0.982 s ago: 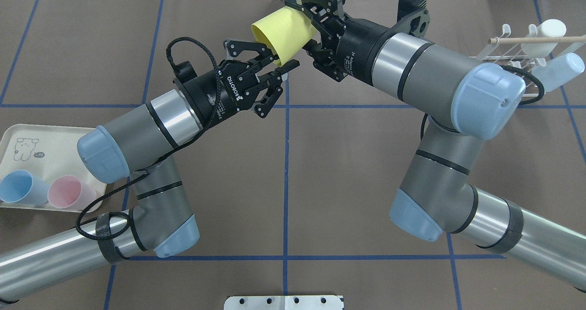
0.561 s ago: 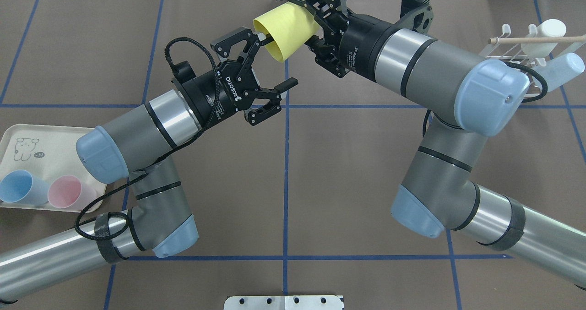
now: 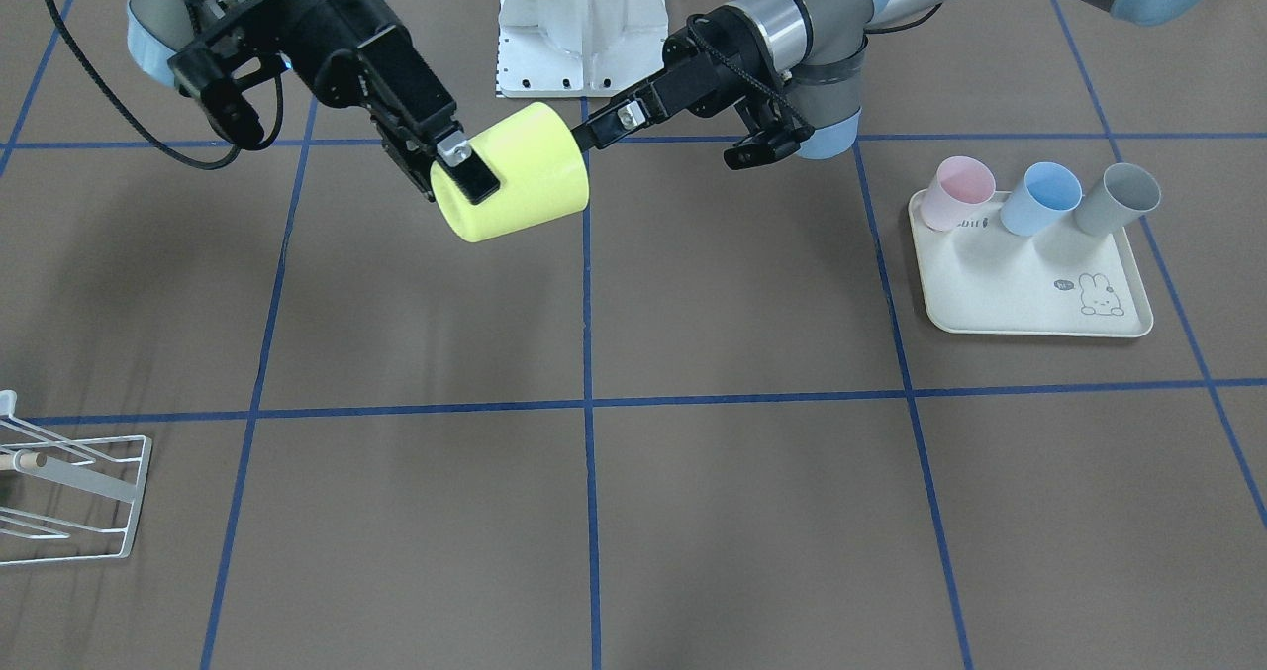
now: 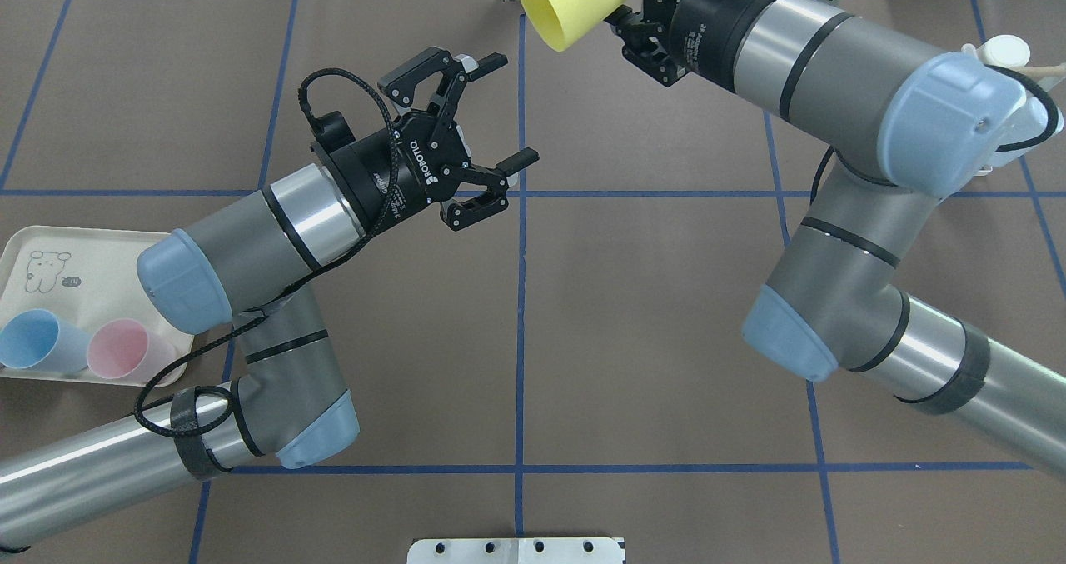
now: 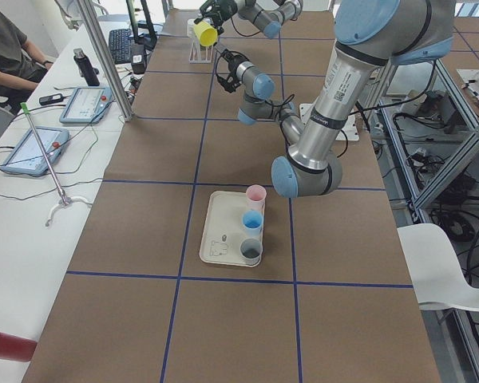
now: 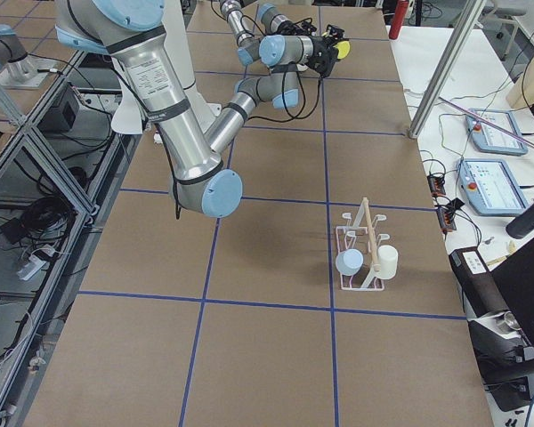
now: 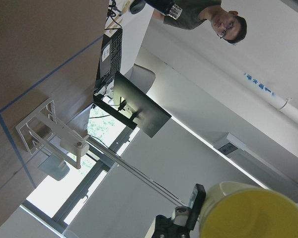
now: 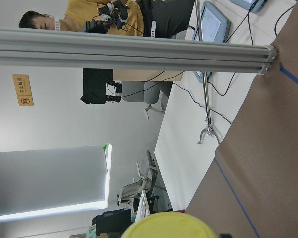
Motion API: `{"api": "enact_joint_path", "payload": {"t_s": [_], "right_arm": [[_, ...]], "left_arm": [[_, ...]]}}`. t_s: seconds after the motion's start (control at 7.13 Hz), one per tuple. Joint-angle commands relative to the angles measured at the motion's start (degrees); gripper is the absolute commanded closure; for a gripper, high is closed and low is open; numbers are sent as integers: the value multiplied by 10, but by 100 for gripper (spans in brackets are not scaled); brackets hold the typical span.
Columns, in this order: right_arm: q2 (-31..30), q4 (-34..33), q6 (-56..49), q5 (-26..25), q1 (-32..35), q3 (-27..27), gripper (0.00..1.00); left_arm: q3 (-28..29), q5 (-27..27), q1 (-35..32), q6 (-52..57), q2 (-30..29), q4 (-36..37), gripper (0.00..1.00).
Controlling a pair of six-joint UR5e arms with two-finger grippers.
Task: Transfer IKEA cup to right arm and place on rack
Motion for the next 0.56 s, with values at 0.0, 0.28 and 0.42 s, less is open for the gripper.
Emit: {"api": "enact_joint_path", "payload": {"t_s": [0.0, 0.28, 0.42], "right_arm": [[-36, -3, -70, 1, 53, -11, 100], [-107, -5, -223, 3, 88, -11, 100], [-145, -5, -282, -1, 97, -10, 100]], "left_arm": [[1, -3, -1, 68, 1, 3, 0], [-24, -40, -15, 259, 0, 106, 0], [-47, -41, -19, 320, 0, 176, 0]]}}
